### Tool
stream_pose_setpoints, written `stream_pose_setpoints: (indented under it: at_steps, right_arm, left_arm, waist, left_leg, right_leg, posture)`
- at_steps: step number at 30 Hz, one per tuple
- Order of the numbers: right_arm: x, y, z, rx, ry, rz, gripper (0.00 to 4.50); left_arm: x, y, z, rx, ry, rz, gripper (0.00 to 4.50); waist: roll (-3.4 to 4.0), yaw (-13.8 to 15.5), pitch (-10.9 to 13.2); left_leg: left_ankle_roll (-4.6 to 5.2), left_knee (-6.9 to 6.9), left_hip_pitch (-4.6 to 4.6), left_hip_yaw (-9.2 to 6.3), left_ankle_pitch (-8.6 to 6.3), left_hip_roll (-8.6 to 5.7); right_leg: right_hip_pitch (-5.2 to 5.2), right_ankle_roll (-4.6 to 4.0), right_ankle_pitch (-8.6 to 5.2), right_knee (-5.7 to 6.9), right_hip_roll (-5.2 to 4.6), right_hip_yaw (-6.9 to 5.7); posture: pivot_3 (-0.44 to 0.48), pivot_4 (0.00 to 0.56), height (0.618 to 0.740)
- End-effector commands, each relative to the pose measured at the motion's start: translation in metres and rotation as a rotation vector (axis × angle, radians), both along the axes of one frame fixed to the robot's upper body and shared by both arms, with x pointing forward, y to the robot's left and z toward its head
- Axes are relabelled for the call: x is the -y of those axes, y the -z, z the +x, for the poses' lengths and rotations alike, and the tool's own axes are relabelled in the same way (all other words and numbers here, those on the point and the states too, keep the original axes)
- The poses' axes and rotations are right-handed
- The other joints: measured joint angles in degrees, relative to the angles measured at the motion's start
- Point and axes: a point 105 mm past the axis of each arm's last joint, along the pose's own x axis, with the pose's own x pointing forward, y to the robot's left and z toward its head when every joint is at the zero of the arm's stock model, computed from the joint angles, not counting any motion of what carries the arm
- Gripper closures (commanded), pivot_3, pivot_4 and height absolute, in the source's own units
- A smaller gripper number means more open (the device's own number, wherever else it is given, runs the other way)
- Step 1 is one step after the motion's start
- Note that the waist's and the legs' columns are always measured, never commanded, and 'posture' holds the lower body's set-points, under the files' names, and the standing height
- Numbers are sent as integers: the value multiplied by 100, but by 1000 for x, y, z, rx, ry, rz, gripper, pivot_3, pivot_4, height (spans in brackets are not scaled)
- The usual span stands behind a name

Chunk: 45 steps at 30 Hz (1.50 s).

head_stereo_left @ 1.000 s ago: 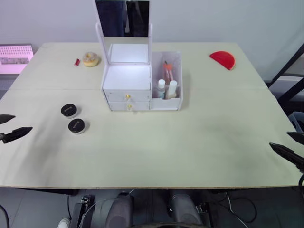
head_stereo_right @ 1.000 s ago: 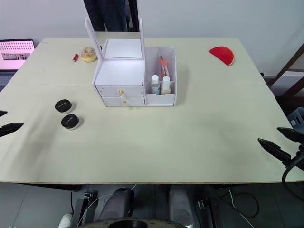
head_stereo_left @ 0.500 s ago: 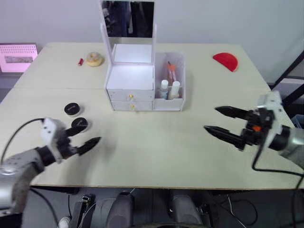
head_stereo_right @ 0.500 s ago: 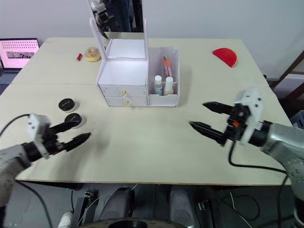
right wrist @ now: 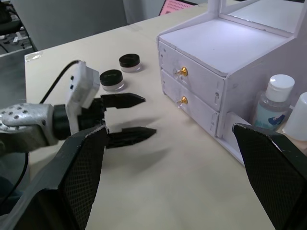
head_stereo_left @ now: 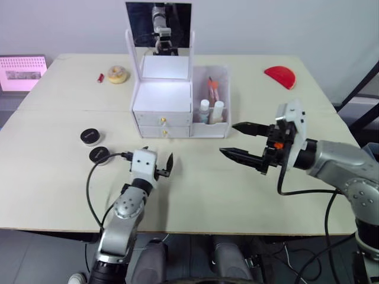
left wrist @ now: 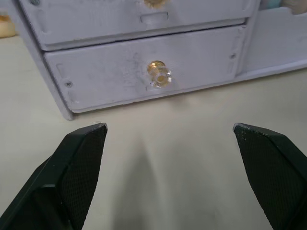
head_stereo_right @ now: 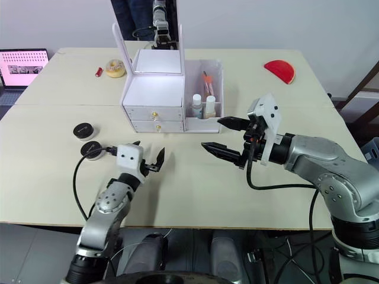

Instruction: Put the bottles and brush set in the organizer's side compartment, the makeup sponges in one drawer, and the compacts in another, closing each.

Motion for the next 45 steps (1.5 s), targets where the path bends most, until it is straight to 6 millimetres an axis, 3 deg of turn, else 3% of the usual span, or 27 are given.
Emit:
stream_pose_setpoints:
  at_steps: [1, 7, 18, 26, 29, 35, 36, 45]
  right_arm:
    - [-1, -9, -2, 26, -18, -5, 0]
    - [2, -6, -3, 11, -12, -18, 0]
    - [3, -3, -7, 10, 9, -28, 0]
    - [5, -2, -9, 8, 22, -37, 0]
    - [6, -1, -10, 6, 31, -39, 0]
    - [6, 0, -12, -4, 33, -37, 0]
    - [6, 0, -13, -4, 33, -36, 0]
    - [5, -1, -13, -6, 30, -33, 0]
  left_arm:
    - [12, -10, 8, 68, -14, -43, 69]
    - [13, -15, 35, 106, -81, -67, 69]
    - [23, -17, 53, 135, -72, -97, 69]
    - [33, -18, 55, 147, -38, -102, 69]
    - [31, -18, 56, 145, -45, -116, 962]
    - [33, -18, 56, 148, -34, -112, 3990]
    - [33, -18, 56, 147, -34, -112, 4249]
    - [34, -16, 45, 144, 60, -85, 4252]
  waist:
    - [1, 8, 0]
    - [1, 87, 0]
    - [1, 137, 0]
    - [1, 136, 0]
    - [1, 136, 0]
    - [1, 141, 0]
    - [0, 140, 1]
    - [0, 134, 1]
  left_leg:
    - [0, 0, 0, 0, 0, 0]
    - [1, 21, 0, -2, 0, 0]
    - [2, 29, -7, -2, -1, -2]
    - [2, 28, -7, -2, -2, -2]
    - [2, 28, -8, -2, -2, -2]
    - [2, 28, -9, -2, -2, -2]
    - [2, 28, -10, -2, -2, -2]
    - [1, 28, -13, -2, -3, -2]
  right_leg:
    - [-1, -2, 1, 0, 0, 0]
    - [-2, -3, 4, -1, 0, -3]
    - [-2, -1, 3, -4, 0, -5]
    - [-2, 9, -3, -5, 0, -5]
    - [-2, 11, -4, -5, 0, -5]
    - [-2, 13, -6, -8, 0, -6]
    - [-3, 13, -6, -9, 0, -7]
    - [-5, 15, -7, -13, -1, -7]
  posture:
    - [0, 150, 740]
    - [0, 150, 740]
    - [0, 150, 740]
    - [0, 150, 740]
    - [0, 150, 740]
    - [0, 150, 740]
    - [0, 150, 740]
    - [0, 150, 740]
